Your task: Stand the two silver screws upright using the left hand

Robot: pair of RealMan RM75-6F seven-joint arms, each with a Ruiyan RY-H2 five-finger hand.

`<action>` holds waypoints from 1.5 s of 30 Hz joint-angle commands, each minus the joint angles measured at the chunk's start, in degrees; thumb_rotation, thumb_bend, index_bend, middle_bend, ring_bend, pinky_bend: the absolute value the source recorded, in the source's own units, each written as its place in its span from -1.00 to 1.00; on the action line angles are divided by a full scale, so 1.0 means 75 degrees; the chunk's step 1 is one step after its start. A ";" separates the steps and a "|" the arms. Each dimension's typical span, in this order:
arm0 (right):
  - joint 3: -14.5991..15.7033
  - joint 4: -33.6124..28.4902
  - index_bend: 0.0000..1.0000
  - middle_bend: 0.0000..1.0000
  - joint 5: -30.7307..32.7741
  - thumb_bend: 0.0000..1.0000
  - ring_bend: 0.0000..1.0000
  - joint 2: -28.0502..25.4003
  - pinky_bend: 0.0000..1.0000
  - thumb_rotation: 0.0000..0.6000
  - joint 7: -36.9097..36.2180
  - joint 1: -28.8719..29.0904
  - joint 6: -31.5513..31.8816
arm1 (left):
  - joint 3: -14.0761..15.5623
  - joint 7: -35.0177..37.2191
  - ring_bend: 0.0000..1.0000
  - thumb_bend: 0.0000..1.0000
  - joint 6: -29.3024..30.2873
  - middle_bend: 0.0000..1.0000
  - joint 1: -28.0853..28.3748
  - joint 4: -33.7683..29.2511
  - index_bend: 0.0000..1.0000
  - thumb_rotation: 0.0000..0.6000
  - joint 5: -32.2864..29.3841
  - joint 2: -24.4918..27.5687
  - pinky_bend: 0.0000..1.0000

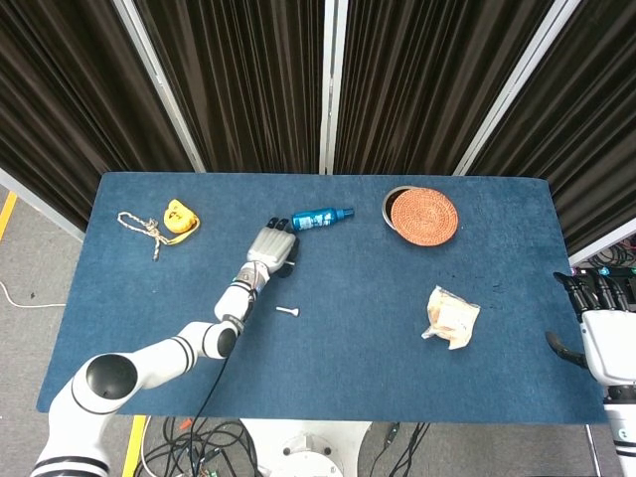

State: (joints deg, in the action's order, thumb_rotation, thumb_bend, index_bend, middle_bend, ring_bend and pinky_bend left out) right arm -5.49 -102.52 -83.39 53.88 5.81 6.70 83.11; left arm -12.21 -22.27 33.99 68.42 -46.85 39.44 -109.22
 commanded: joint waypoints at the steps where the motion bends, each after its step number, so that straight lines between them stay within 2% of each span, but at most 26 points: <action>1: -0.0002 0.0005 -0.75 -0.59 0.0008 -0.72 -0.91 -0.0004 -0.82 1.00 -0.0010 -0.0005 0.0004 | -0.0047 0.0008 -0.94 -0.40 -0.0008 -0.59 -0.0015 0.0075 0.04 0.98 0.0036 -0.0056 -0.97; 14: -0.0015 -0.0015 -0.75 -0.59 0.0030 -0.72 -0.91 -0.0004 -0.82 1.00 0.0014 0.0000 -0.0011 | -0.0286 0.0225 -0.94 -0.33 -0.0090 -0.58 -0.0142 0.0153 0.08 0.95 0.0257 -0.0099 -0.97; 29: -0.0009 -0.0060 -0.75 -0.59 -0.0040 -0.72 -0.91 -0.0013 -0.82 1.00 0.0033 -0.0020 0.0047 | -0.0793 0.1392 -0.94 -0.32 0.0029 -0.58 -0.0493 -0.0734 0.08 0.78 0.0857 0.0436 -0.97; 41: 0.0002 -0.0063 -0.75 -0.59 -0.0070 -0.72 -0.91 -0.0007 -0.82 1.00 0.0019 -0.0037 0.0065 | -0.0701 0.1938 -0.94 -0.32 0.0168 -0.58 -0.0772 -0.0790 0.08 0.74 0.1442 0.0510 -0.97; 45: 0.0004 -0.0058 -0.75 -0.59 -0.0072 -0.72 -0.91 -0.0003 -0.82 1.00 0.0012 -0.0034 0.0057 | -0.0639 0.1990 -0.94 -0.32 0.0241 -0.58 -0.0819 -0.0865 0.08 0.62 0.1654 0.0532 -0.97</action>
State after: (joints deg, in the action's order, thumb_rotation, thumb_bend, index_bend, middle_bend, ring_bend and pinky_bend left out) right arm -5.46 -102.95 -83.93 53.85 5.90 6.45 83.53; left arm -17.18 -7.45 35.60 62.41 -53.17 51.53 -105.28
